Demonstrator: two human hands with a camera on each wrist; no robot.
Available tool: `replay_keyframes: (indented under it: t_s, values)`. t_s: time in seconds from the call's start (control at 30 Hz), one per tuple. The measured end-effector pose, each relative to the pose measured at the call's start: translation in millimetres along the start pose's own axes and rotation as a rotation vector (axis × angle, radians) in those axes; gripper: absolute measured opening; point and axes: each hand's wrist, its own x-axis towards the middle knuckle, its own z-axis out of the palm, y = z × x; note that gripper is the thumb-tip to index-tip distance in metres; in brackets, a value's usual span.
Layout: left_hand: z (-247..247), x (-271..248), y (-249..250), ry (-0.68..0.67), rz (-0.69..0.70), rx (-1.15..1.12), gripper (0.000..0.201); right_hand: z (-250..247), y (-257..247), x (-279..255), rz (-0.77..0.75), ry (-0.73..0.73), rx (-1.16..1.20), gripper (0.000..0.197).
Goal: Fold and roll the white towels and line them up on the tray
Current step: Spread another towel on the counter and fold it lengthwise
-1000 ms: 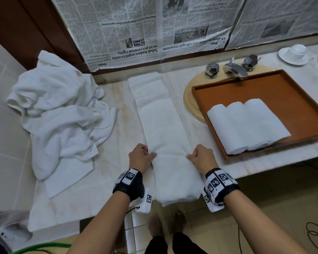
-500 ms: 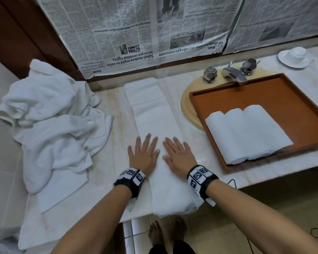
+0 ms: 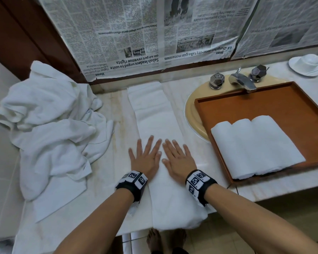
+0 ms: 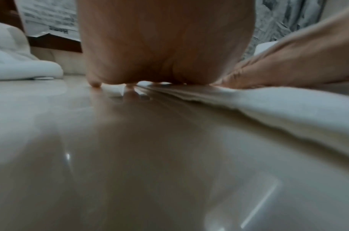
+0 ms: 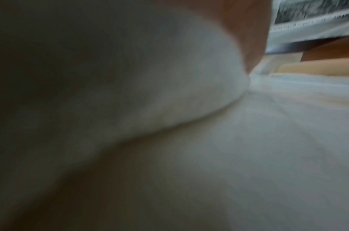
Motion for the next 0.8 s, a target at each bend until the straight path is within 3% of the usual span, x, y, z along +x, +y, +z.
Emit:
replay_keyframes:
  t_s: [0.17,0.27,0.37,0.57,0.7,0.8]
  values:
    - [-16.7,13.2,-22.6,-0.031,-0.148,-0.043,0.053,-14.1,17.8,14.1,0.192,-0.006,0.053,0.063]
    - [-21.7,18.6,-20.4,0.007,-0.144,-0.046,0.055,-18.6,9.0,23.3,-0.007,0.083,0.040,0.074]
    - [-16.8,23.6,-13.1,-0.030,-0.062,0.015,0.055,-15.8,-1.6,44.8,-0.164,0.040,-0.001,0.078]
    - [-39.2,68.4,-35.0,-0.054,-0.097,0.019,0.056,-32.7,1.0,98.0,-0.089,0.005,-0.017,0.083]
    - [-61.1,105.9,-48.1,-0.076,-0.116,0.034,0.059,-51.5,5.4,136.9,-0.006,-0.022,-0.033,0.065]
    - [-71.7,131.0,-54.5,-0.075,-0.109,0.056,0.061,-65.1,10.0,167.8,0.045,-0.026,-0.035,0.061]
